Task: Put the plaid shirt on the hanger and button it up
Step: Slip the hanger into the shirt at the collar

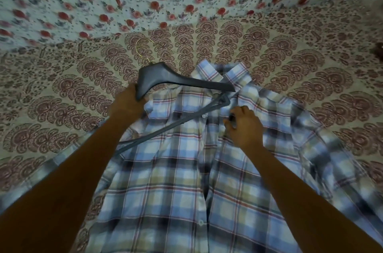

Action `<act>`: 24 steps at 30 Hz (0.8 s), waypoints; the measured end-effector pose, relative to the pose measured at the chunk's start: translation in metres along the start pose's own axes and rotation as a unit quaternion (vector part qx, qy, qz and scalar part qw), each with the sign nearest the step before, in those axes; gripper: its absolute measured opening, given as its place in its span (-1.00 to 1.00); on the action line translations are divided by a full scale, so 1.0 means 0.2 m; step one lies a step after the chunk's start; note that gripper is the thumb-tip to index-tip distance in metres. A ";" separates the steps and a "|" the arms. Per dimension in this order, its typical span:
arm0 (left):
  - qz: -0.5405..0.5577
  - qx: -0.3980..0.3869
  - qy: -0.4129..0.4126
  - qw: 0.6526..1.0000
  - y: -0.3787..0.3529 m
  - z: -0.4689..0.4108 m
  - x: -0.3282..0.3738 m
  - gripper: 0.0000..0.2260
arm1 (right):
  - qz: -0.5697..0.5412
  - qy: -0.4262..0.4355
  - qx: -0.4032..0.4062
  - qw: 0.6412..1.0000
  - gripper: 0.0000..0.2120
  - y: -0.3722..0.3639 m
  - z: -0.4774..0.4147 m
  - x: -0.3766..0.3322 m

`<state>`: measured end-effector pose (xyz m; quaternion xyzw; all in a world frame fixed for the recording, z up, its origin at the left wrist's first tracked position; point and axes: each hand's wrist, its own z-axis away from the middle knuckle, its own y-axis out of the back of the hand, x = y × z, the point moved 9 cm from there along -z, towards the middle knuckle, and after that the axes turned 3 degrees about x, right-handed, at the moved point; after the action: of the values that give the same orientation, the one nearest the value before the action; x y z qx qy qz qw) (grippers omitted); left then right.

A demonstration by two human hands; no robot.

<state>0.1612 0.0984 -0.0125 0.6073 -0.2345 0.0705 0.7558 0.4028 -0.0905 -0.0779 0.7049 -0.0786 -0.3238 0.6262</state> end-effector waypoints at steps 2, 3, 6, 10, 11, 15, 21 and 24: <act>-0.007 0.016 -0.020 1.000 0.06 -0.06 -0.03 -0.62 | 0.018 -0.014 -0.027 0.999 -0.57 -0.08 -0.09 0.00; -0.013 0.028 -0.027 0.999 0.08 -0.09 -0.05 -0.59 | 0.046 -0.030 -0.044 0.998 -0.50 -0.12 -0.13 0.00; -0.031 0.058 -0.037 0.997 0.11 -0.12 -0.08 -0.52 | 0.115 -0.088 -0.055 0.988 -0.46 -0.18 -0.19 0.03; -0.029 0.086 -0.008 0.996 0.08 -0.14 -0.13 -0.54 | 0.005 -0.169 0.045 0.985 -0.70 -0.10 -0.24 0.12; -0.021 0.090 -0.001 0.996 0.08 -0.14 -0.15 -0.54 | -0.065 -0.212 0.087 0.971 -0.69 -0.05 -0.23 0.18; -0.006 0.089 0.008 0.996 0.03 -0.13 -0.17 -0.54 | -0.244 -0.228 0.250 0.909 -0.72 0.14 -0.20 0.31; 0.029 0.038 -0.030 0.998 -0.21 -0.13 0.08 -0.62 | -0.295 -0.059 0.202 0.932 -0.73 0.22 -0.21 0.16; 0.015 0.028 -0.049 0.998 -0.34 -0.17 0.31 -0.67 | -0.285 0.003 0.163 0.944 -0.75 0.21 -0.22 0.05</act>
<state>0.2510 0.1022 -0.0516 0.6275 -0.2780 0.0587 0.7249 0.4472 -0.0681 -0.0428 0.7914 0.0760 -0.4696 0.3840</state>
